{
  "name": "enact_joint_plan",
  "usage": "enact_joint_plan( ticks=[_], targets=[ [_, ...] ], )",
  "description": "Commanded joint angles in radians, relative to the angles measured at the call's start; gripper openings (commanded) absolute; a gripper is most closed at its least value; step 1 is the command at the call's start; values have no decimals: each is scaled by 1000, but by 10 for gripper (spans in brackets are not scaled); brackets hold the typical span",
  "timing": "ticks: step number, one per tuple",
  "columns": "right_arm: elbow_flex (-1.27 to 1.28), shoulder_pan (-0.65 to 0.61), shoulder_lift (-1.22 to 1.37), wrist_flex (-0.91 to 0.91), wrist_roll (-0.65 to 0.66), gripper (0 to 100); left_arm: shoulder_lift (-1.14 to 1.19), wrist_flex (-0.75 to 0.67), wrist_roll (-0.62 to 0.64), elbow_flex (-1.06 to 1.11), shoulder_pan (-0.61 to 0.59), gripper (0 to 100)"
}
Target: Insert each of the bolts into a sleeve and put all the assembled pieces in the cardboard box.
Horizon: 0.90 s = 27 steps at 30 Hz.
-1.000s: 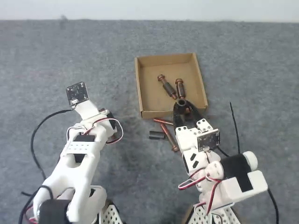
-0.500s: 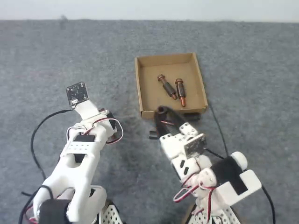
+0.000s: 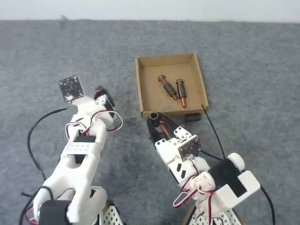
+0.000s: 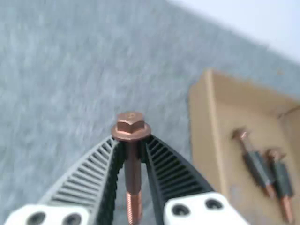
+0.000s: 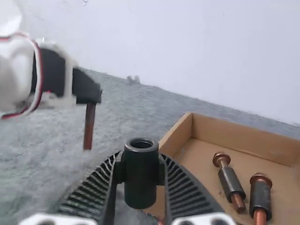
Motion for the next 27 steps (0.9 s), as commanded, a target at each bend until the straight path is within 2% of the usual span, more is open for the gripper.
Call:
enact_joint_plan(
  ticks=[1, 6, 8, 12, 19, 23, 27],
  targets=[
    [18, -27, 12, 24, 3, 6, -9, -72, 5, -79, 17, 11],
    [18, -35, 12, 33, 3, 6, -12, -72, 3, -113, 75, 11],
    [18, -35, 12, 33, 5, 6, -46, -63, -44, -114, 104, 11],
    [18, -35, 12, 48, 5, 6, -209, 121, -176, -125, 183, 11],
    [18, -38, 12, 59, 5, 6, -456, 486, -129, -219, 290, 11],
    [18, -53, 12, 62, 5, 6, -508, 592, -107, -246, 351, 11],
    [18, -59, 10, 96, 5, 6, -535, 609, -101, -214, 390, 11]
  ],
)
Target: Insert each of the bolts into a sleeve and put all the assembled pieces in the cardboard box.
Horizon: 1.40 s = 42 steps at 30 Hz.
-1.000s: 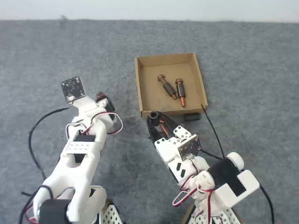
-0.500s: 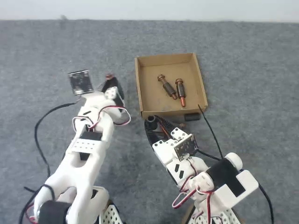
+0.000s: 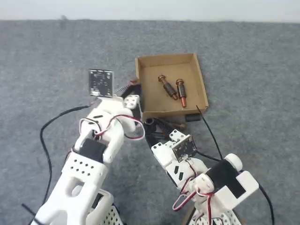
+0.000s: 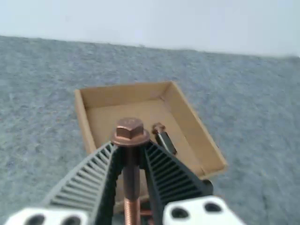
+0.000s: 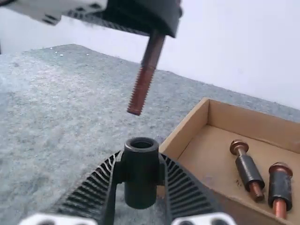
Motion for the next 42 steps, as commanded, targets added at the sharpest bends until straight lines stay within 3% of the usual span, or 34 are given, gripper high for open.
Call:
enact_joint_plan(
  ticks=[1, 6, 13, 22, 42],
  targets=[
    [18, -8, 10, 22, 5, 6, -72, 0, 20, -25, 21, 11],
    [18, -10, 10, 22, 5, 6, -178, -9, 20, 51, 57, 11],
    [18, -22, 10, 27, 5, 6, -322, -281, 20, 332, 83, 11],
    [18, -19, 10, 24, 5, 6, -391, -199, 21, 349, 86, 11],
    [21, -16, 5, 21, 6, 6, -396, -199, 78, 452, 123, 11]
  ],
)
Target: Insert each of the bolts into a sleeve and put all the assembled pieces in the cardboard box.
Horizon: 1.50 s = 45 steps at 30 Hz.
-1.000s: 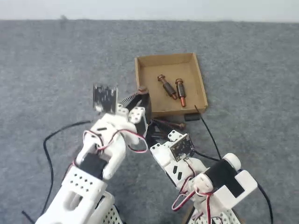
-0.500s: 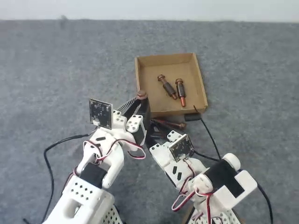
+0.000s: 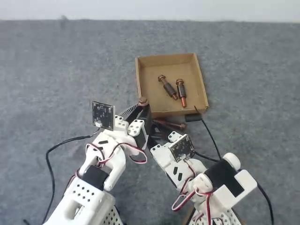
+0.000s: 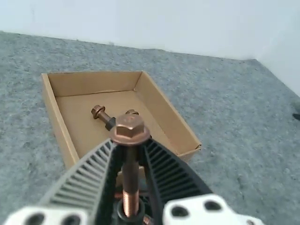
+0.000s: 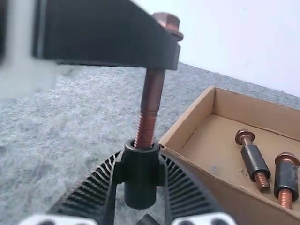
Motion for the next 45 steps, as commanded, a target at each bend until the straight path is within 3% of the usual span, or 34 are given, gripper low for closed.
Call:
enact_joint_plan(
  ticks=[1, 20, 27, 45],
  targets=[
    [21, -2, -7, 1, 8, 6, -26, 2, 14, 13, 21, 11],
    [23, 36, -12, -4, 9, 6, -26, -21, 6, 125, 26, 18],
    [23, 45, -12, -4, 11, 6, -32, 20, 11, 124, 38, 175],
    [23, 45, -12, -4, 11, 6, -34, 23, 6, 97, -28, 164]
  ],
)
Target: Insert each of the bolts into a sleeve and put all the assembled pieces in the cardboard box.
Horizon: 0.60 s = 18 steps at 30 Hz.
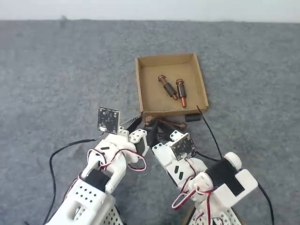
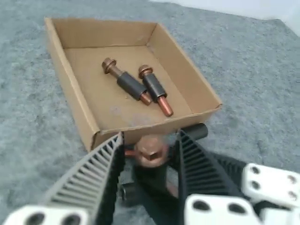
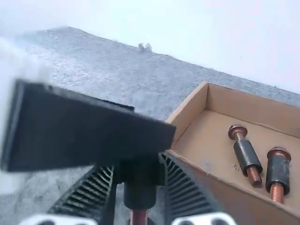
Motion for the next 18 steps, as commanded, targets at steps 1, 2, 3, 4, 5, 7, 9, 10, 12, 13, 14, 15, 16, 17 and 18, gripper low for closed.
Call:
enact_joint_plan(
  ticks=[1, 2, 3, 4, 5, 7, 9, 10, 12, 13, 14, 15, 16, 17, 18],
  targets=[
    [23, 15, -12, -10, 9, 6, -23, 5, 2, -33, -11, 164],
    [23, 15, -12, -10, 9, 6, -23, 6, -8, -33, -11, 164],
    [23, 15, -12, -10, 9, 6, -23, 14, -20, -35, -11, 163],
    [23, 15, -12, -10, 9, 6, -23, 25, -26, -38, -11, 163],
    [23, 15, -12, -10, 9, 6, -23, 37, -28, -45, -8, 163],
    [23, 15, -12, -10, 9, 6, -23, 68, -25, -68, -6, 163],
    [23, 15, -12, -10, 9, 6, -23, 80, 12, -88, -5, 163],
    [23, 15, -12, -10, 9, 6, -23, 81, 43, -99, -5, 163],
    [23, 15, -12, -8, 9, 6, -23, 83, 84, -127, -5, 163],
    [23, 15, -12, -8, 9, 6, -23, 83, 95, -148, -5, 163],
    [21, 15, -12, -8, 9, 6, -23, 83, 103, -168, -5, 163],
    [21, 15, -12, -8, 9, 6, -23, 83, 104, -186, -5, 163],
    [21, 15, -12, -8, 9, 6, -23, 83, 110, -202, -5, 163],
    [21, 16, -12, -8, 9, 6, -23, 83, 114, -213, -5, 163],
    [20, 16, -12, -8, 9, 6, -23, 83, 117, -222, -5, 163]
  ],
)
